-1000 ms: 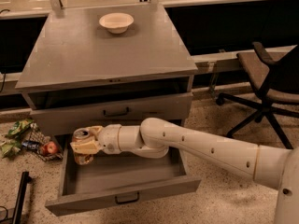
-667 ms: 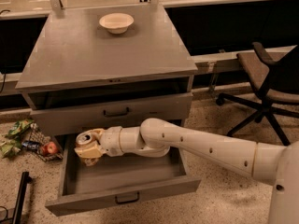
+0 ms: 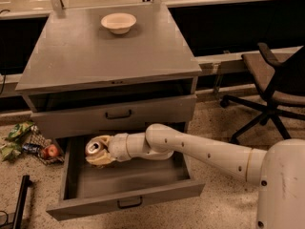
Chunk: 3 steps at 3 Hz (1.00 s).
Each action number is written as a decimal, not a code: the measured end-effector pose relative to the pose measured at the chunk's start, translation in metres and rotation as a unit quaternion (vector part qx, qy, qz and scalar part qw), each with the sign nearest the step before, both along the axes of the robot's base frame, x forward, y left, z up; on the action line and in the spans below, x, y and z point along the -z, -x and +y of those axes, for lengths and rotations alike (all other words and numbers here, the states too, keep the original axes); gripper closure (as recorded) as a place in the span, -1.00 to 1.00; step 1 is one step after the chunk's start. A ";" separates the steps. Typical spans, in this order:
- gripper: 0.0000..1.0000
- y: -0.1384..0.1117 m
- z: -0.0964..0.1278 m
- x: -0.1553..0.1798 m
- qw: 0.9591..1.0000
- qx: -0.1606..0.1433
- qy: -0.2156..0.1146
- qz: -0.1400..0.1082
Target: Place orange can into middle drawer
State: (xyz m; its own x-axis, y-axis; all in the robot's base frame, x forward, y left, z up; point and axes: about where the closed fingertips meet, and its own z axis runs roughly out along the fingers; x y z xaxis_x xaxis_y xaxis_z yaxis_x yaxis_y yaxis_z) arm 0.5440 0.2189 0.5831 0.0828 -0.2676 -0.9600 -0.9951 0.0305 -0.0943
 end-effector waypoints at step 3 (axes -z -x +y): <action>0.97 0.006 0.003 0.087 0.999 -0.014 0.037 0.016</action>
Offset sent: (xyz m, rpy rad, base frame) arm -0.0025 0.0038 -0.0588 -0.0783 0.0307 -0.0055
